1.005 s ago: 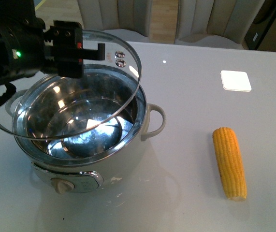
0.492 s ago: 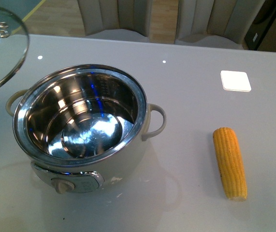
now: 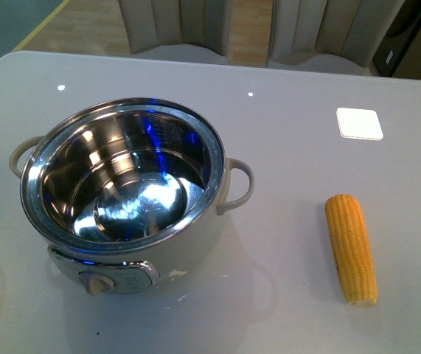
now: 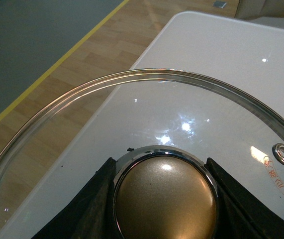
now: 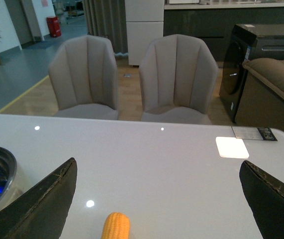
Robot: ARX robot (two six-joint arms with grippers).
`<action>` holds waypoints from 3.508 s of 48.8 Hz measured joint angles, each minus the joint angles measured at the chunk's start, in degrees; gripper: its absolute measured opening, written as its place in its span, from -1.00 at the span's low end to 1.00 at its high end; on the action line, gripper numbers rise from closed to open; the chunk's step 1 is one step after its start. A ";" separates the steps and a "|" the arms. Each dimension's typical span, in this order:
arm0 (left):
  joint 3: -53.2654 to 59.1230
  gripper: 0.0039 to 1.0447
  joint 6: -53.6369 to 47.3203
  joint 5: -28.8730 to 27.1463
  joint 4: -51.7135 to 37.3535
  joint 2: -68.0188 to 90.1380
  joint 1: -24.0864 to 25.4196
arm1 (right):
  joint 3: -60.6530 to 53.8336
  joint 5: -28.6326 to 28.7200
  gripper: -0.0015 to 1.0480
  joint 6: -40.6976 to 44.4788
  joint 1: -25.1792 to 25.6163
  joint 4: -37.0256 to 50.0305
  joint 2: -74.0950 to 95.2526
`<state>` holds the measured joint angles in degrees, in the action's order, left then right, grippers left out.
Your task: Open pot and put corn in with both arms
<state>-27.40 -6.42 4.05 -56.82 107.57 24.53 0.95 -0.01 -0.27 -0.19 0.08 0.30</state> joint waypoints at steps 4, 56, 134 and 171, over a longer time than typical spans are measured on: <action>0.00 -0.14 -0.20 1.44 -3.15 4.13 1.46 | 0.00 0.00 0.83 0.00 0.00 0.00 0.00; -17.40 -0.14 -1.49 5.70 -16.09 37.94 4.09 | 0.00 0.00 0.83 0.02 0.00 0.00 0.00; -1.22 0.87 5.90 10.97 -1.95 -5.29 3.72 | 0.00 0.00 0.83 0.02 0.00 0.00 0.00; 14.03 0.18 7.26 19.85 0.72 -37.24 0.17 | 0.00 0.00 0.83 0.02 0.00 0.00 0.00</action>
<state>-13.37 0.84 23.90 -56.10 70.32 24.71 0.95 -0.01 -0.25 -0.19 0.08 0.30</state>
